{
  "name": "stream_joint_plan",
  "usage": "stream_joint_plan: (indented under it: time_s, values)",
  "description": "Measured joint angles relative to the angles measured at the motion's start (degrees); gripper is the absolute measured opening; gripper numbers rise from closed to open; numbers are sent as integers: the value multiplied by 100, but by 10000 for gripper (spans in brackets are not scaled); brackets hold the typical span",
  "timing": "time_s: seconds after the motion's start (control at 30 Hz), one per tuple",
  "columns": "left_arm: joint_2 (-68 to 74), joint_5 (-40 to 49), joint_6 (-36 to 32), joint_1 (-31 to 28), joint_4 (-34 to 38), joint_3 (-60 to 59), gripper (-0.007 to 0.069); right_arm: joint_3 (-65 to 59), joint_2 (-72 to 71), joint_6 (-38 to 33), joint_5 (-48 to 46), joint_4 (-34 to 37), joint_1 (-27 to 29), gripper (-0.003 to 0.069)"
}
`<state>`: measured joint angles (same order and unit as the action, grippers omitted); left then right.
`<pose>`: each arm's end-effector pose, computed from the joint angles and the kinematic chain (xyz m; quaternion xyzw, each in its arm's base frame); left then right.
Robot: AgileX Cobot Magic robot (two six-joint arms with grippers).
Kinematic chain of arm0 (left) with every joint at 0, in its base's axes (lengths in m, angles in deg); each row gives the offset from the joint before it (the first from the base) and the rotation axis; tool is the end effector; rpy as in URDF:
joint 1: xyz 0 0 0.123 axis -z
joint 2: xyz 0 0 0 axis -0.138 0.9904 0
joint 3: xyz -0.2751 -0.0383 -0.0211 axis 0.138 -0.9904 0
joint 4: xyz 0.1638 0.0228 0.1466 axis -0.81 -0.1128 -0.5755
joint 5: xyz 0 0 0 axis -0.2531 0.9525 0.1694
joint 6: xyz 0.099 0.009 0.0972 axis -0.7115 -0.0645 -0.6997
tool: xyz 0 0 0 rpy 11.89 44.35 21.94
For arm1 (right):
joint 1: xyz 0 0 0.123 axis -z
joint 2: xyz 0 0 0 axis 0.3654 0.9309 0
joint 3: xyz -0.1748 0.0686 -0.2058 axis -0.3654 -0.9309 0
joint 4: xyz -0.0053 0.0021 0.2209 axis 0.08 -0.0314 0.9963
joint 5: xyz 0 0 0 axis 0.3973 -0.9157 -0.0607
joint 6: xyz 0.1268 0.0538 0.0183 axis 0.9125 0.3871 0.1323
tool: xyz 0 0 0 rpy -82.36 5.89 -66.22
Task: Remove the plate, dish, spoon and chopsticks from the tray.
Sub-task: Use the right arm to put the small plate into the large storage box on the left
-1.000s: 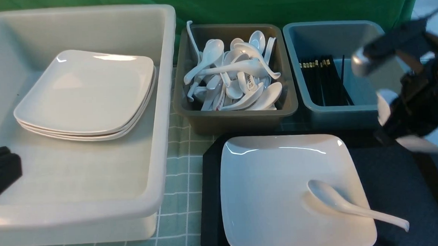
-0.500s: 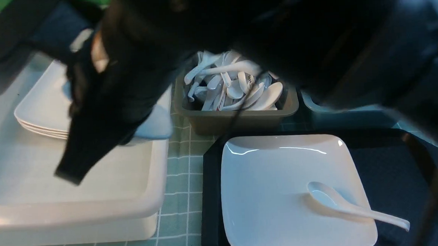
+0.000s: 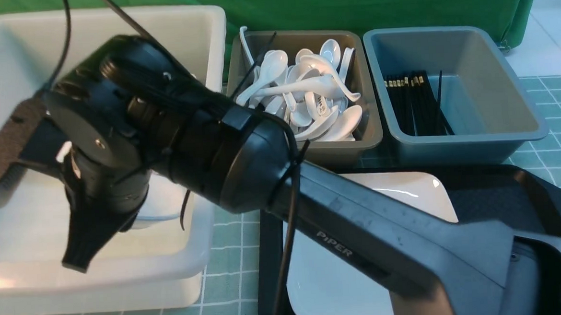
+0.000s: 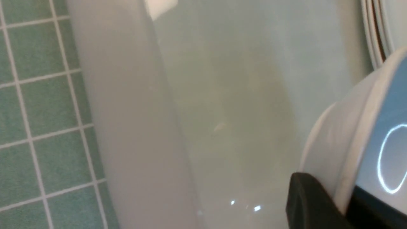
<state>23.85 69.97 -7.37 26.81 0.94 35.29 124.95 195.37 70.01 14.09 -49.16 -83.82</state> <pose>0.0110 0.0207 0.3605 0.1519 0.7690 0.0230 0.6205 0.2541 0.4660 0.2447 -0.6062 0.7178 0.0964 0.3286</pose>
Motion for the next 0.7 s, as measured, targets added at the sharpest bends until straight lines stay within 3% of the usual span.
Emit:
stream_joint_plan:
  time_s: [0.43,0.57,0.63,0.7]
  values:
    - [0,-54,0,0,379,0,17,-498,109,-281,102,291,160,81]
    - [0,-59,0,0,411,0,17,-552,109,-284,30,235,160,198]
    - [0,-59,0,0,411,0,17,-558,109,-289,52,131,166,334]
    - [0,-59,0,0,411,0,17,-558,109,-257,57,62,185,403]
